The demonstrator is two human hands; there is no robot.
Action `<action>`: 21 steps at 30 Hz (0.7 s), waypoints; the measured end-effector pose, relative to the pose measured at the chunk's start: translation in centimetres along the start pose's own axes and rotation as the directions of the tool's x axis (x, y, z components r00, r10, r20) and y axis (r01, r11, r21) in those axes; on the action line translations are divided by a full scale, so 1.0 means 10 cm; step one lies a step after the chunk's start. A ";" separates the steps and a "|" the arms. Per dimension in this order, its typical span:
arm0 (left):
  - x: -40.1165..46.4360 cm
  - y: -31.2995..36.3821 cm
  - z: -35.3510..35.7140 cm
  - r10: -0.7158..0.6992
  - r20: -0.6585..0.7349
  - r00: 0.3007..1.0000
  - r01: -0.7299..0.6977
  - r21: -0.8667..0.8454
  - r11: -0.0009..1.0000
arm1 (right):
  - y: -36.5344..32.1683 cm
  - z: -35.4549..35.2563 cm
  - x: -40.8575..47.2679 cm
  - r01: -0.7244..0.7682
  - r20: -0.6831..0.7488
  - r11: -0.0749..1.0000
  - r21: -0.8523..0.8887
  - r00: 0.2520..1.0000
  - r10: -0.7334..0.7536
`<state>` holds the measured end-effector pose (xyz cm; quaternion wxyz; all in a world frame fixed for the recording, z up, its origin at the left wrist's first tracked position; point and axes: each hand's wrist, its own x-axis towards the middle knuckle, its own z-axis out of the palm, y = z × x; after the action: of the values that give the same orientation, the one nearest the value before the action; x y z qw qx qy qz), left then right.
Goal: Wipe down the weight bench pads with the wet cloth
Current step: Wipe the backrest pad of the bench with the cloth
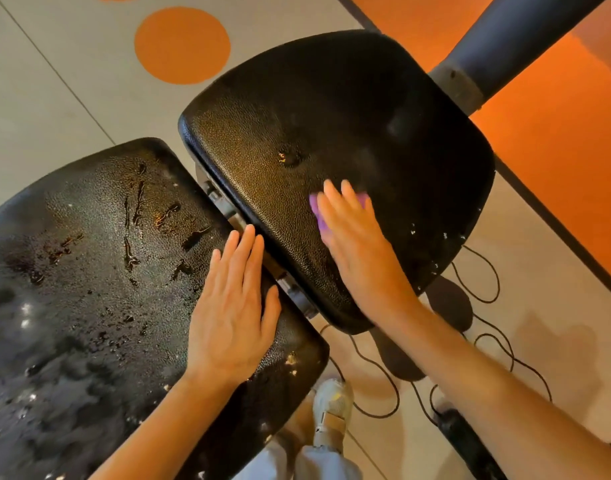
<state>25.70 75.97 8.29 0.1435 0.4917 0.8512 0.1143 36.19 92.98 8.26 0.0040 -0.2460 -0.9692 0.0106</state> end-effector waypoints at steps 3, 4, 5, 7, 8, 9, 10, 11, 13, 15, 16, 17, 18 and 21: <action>0.00 0.01 -0.02 -0.014 0.007 1.000 0.014 -0.003 1.000 | -0.01 -0.11 -0.73 0.067 0.021 0.990 0.124 0.997 -0.070; 0.01 0.01 -0.02 -0.016 0.012 1.000 0.016 -0.001 1.000 | 0.05 -0.07 -0.63 0.089 0.005 0.984 0.157 0.996 -0.091; 0.01 0.02 -0.02 -0.010 0.019 1.000 0.010 0.001 1.000 | 0.09 -0.02 -0.38 0.095 -0.021 0.984 0.149 0.995 -0.093; 0.01 0.02 -0.02 -0.011 0.008 1.000 0.011 0.000 1.000 | 0.10 0.01 0.30 -0.008 -0.013 0.988 0.157 1.000 0.010; 0.01 0.01 -0.02 -0.012 0.001 1.000 0.012 -0.003 1.000 | 0.10 -0.01 0.55 -0.085 -0.034 0.979 0.188 0.995 0.093; 0.01 0.02 -0.01 -0.011 -0.001 1.000 0.011 -0.005 1.000 | 0.11 -0.01 0.67 -0.148 -0.036 0.968 0.202 0.987 0.158; 0.01 0.02 -0.01 -0.010 -0.002 1.000 0.010 -0.006 1.000 | 0.09 -0.02 0.62 -0.179 -0.016 0.958 0.223 0.982 0.187; 0.01 0.02 -0.01 -0.008 -0.003 1.000 0.008 -0.010 1.000 | 0.05 -0.01 0.41 -0.161 -0.029 0.971 0.175 0.985 0.169; 0.00 0.02 -0.01 -0.007 0.004 1.000 0.007 -0.016 1.000 | -0.08 -0.06 -0.32 -0.063 0.011 0.987 0.145 0.998 0.062; 0.00 0.02 -0.02 -0.019 0.001 1.000 0.019 -0.017 1.000 | -0.10 -0.12 -0.82 0.022 0.011 0.972 0.236 1.000 -0.026; 0.00 0.02 -0.02 -0.021 -0.001 1.000 0.021 -0.019 1.000 | -0.01 -0.11 -0.76 0.066 0.014 0.965 0.254 0.997 -0.071; 0.01 0.02 -0.02 -0.014 0.000 1.000 0.014 -0.020 1.000 | 0.08 -0.08 -0.57 0.093 -0.011 0.969 0.229 0.996 -0.093; 0.01 0.03 -0.02 -0.006 -0.001 1.000 0.006 -0.020 1.000 | 0.14 -0.07 -0.27 0.053 0.001 0.971 0.233 0.998 -0.055; 0.01 0.02 -0.02 -0.006 -0.018 1.000 0.006 -0.018 1.000 | 0.23 -0.07 0.57 -0.189 -0.020 0.929 0.319 0.978 0.206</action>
<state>25.81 76.13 8.52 0.1405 0.4867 0.8530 0.1259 32.30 97.75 8.95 0.0681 -0.3388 -0.9248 0.1593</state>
